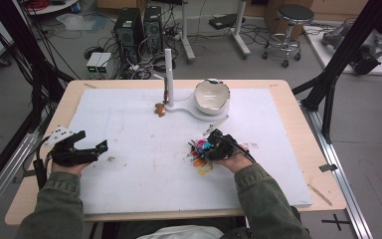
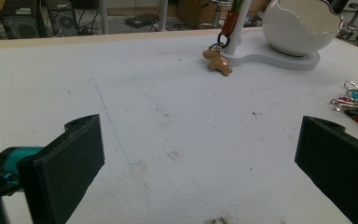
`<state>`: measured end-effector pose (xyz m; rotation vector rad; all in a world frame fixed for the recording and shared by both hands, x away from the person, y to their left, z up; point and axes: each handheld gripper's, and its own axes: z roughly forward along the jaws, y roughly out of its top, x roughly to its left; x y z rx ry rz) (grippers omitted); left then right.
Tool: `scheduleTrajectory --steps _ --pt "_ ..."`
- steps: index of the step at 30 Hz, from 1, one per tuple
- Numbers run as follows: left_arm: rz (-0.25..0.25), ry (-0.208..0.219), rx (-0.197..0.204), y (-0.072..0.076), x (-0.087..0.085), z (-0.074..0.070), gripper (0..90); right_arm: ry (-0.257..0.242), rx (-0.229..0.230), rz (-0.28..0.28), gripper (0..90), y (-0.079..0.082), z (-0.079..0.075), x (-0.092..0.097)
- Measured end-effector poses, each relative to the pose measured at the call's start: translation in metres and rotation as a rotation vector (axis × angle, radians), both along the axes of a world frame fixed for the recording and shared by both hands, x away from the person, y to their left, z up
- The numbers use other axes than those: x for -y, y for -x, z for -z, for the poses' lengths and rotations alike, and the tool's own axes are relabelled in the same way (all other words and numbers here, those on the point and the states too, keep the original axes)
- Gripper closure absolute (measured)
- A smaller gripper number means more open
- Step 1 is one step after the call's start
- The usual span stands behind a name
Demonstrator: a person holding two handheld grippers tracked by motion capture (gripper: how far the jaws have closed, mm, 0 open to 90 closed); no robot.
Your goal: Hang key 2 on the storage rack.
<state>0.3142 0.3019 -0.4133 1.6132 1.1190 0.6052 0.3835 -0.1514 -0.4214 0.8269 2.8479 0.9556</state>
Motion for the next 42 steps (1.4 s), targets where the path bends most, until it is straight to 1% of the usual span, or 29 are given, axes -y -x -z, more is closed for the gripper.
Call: scheduleTrajectory --steps 8,12,14,16,21,23,30,35,42 --pt "0.001 -0.002 -0.002 0.000 0.000 0.000 1.7 0.002 -0.001 0.028 85.9 0.002 0.000 -0.001" --pt "0.001 -0.001 -0.001 0.000 0.000 0.000 1.7 -0.015 0.003 0.043 86.3 0.002 -0.002 0.001" --pt "0.003 -0.001 0.000 0.000 0.000 0.000 1.7 -0.028 0.001 0.051 86.3 0.003 -0.005 0.003" --pt "0.002 -0.002 0.000 0.000 0.000 0.000 1.7 -0.049 0.010 0.058 86.4 0.003 -0.008 0.005" --pt "0.002 -0.001 0.000 0.000 0.000 0.000 1.7 -0.114 0.017 0.085 86.5 0.003 -0.016 0.014" --pt "0.002 0.000 0.001 0.000 0.001 0.000 1.7 -0.137 0.016 0.104 86.5 0.003 -0.019 0.017" --pt "0.003 0.004 0.003 -0.001 0.001 0.000 1.7 -0.204 0.040 0.138 86.6 0.003 -0.034 0.024" --pt "0.001 0.004 0.003 -0.001 0.001 0.000 1.7 -0.220 0.056 0.153 86.8 0.002 -0.047 0.026" --pt "0.002 0.003 0.002 -0.001 0.000 0.000 1.7 -0.281 0.063 0.157 86.9 0.001 -0.061 0.031"
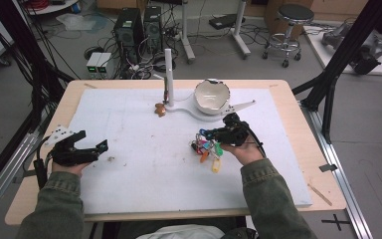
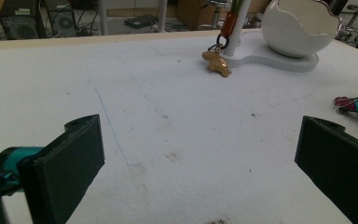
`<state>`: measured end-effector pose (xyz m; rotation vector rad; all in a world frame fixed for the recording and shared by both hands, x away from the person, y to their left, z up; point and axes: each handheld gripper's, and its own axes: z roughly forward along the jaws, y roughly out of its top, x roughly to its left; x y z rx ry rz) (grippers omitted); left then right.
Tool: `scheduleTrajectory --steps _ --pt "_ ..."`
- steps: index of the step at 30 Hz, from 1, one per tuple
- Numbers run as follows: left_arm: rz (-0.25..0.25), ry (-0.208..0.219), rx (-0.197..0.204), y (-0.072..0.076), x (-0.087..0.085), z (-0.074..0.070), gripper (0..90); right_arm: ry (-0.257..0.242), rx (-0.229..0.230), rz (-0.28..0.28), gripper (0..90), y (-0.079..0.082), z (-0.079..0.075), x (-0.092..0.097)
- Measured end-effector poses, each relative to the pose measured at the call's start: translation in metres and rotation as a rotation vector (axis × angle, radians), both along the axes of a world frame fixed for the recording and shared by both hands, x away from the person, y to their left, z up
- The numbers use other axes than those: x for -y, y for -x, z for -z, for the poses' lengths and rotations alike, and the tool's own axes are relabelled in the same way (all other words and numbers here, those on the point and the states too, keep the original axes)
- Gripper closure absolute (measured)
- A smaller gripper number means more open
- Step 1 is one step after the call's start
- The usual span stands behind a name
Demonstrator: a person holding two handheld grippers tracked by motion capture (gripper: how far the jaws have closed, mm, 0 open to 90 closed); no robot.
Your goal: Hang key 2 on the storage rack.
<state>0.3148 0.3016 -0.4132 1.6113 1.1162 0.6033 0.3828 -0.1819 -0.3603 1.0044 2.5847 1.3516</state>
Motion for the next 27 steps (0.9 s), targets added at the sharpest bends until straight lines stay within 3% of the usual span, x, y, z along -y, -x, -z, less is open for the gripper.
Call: scheduleTrajectory --steps 9,13,27 --pt "0.000 0.002 0.002 0.000 0.000 0.000 1.7 -0.045 0.013 -0.003 87.1 -0.001 -0.017 0.001" --pt "0.000 0.006 0.003 0.000 0.000 0.000 1.7 -0.096 0.009 0.000 87.2 -0.002 -0.021 0.003" --pt "0.000 0.005 0.002 0.000 0.000 0.000 1.7 -0.142 0.042 -0.020 87.3 -0.006 -0.049 -0.003"
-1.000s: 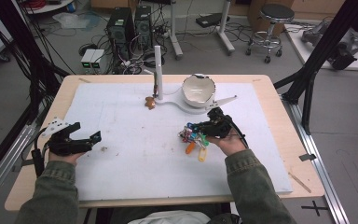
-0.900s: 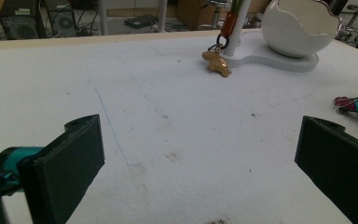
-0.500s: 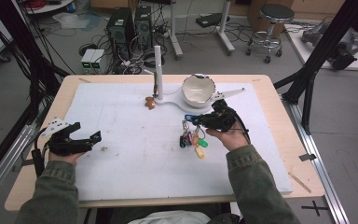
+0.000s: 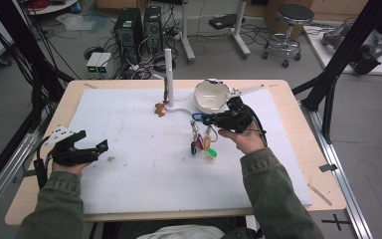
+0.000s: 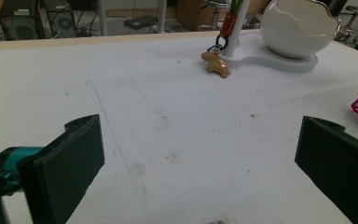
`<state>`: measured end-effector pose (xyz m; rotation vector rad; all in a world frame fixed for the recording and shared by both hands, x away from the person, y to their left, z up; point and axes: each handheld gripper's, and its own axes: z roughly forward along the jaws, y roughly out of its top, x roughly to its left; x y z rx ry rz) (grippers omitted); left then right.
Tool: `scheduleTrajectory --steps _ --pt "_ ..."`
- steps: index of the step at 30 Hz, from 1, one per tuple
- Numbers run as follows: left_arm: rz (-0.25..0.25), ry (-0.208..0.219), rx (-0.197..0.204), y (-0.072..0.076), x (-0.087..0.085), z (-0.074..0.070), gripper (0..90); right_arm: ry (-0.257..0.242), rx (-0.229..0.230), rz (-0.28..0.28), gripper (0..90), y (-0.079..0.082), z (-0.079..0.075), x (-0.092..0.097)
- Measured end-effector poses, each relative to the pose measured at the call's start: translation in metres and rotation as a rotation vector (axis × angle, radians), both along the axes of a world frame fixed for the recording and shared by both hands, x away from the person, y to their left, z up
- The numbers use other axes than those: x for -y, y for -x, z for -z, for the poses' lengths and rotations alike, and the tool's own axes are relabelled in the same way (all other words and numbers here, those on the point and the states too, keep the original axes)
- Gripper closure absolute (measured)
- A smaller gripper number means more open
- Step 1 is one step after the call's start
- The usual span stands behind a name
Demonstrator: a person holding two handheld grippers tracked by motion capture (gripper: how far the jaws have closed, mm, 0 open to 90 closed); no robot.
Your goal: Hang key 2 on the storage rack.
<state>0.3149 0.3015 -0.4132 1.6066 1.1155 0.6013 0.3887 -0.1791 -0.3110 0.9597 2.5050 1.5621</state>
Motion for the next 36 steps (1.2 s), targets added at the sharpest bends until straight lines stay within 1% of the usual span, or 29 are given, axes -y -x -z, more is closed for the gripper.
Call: scheduleTrajectory --steps 2,4,7,10,12,14,17,21,25,32,36 --pt "0.001 0.001 0.000 0.000 0.000 0.000 1.7 -0.012 0.000 0.001 87.3 0.000 -0.005 0.000" --pt "0.000 0.003 0.002 0.000 0.000 0.000 1.7 -0.017 0.017 -0.002 87.3 -0.001 -0.011 -0.001" --pt "0.003 0.002 0.002 0.000 0.000 0.000 1.7 -0.034 0.020 -0.007 87.4 -0.002 -0.020 -0.001" --pt "0.001 0.005 0.002 0.000 0.000 0.000 1.7 -0.033 0.025 -0.007 87.3 -0.004 -0.026 -0.001" --pt "0.002 0.005 0.003 0.000 0.000 0.000 1.7 -0.040 0.033 -0.007 87.3 -0.005 -0.029 -0.002" --pt "0.002 0.005 0.003 0.000 0.000 0.000 1.7 -0.049 0.023 -0.009 87.4 -0.007 -0.031 -0.002" --pt "0.001 0.007 0.003 0.000 0.000 0.000 1.7 -0.051 0.025 -0.012 87.3 -0.010 -0.034 -0.003" --pt "0.001 0.007 0.003 -0.001 0.000 0.000 1.7 -0.055 0.033 -0.016 87.3 -0.015 -0.044 -0.005" --pt "0.001 0.008 0.004 -0.001 0.000 0.000 1.7 -0.058 0.038 -0.025 87.3 -0.019 -0.053 -0.009" --pt "0.003 0.009 0.004 -0.001 0.000 0.000 1.6 -0.068 0.042 -0.040 87.3 -0.029 -0.062 -0.017" --pt "0.006 0.007 0.004 -0.001 0.000 0.000 1.7 -0.082 0.052 -0.046 87.3 -0.035 -0.067 -0.021"
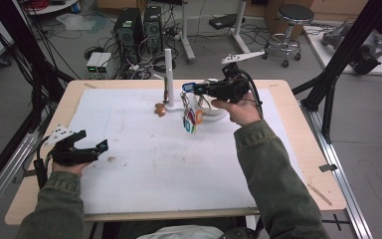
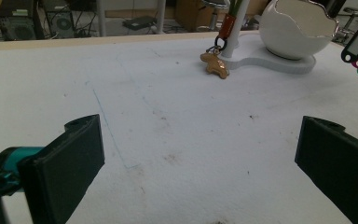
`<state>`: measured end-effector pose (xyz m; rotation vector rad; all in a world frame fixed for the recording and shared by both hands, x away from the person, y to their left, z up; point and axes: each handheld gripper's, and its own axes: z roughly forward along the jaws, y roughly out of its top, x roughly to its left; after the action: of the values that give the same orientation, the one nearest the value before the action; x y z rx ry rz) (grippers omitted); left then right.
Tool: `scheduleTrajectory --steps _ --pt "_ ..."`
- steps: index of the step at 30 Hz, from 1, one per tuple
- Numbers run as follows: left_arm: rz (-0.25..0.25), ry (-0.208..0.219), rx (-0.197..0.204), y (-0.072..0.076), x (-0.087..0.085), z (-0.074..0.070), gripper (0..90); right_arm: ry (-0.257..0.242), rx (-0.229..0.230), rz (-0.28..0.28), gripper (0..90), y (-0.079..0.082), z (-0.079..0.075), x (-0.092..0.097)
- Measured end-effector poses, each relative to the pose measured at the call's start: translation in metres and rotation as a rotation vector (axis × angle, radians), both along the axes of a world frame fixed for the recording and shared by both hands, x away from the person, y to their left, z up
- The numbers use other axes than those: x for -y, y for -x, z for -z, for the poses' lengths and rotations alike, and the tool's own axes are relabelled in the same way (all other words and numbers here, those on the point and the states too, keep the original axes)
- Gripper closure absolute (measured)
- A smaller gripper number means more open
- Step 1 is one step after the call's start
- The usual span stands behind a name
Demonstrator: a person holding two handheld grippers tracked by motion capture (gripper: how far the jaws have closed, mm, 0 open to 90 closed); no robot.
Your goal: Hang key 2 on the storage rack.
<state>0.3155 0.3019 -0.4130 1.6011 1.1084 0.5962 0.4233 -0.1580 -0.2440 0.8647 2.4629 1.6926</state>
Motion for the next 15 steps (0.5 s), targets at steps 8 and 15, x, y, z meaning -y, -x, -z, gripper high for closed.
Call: scheduleTrajectory --steps 8,15 --pt "0.002 0.005 0.000 0.000 0.000 0.000 1.7 -0.012 -0.004 -0.005 87.2 -0.010 -0.008 -0.004" --pt "0.005 0.006 0.001 0.000 0.001 0.000 1.7 -0.023 -0.004 -0.020 87.3 -0.018 -0.017 -0.010"
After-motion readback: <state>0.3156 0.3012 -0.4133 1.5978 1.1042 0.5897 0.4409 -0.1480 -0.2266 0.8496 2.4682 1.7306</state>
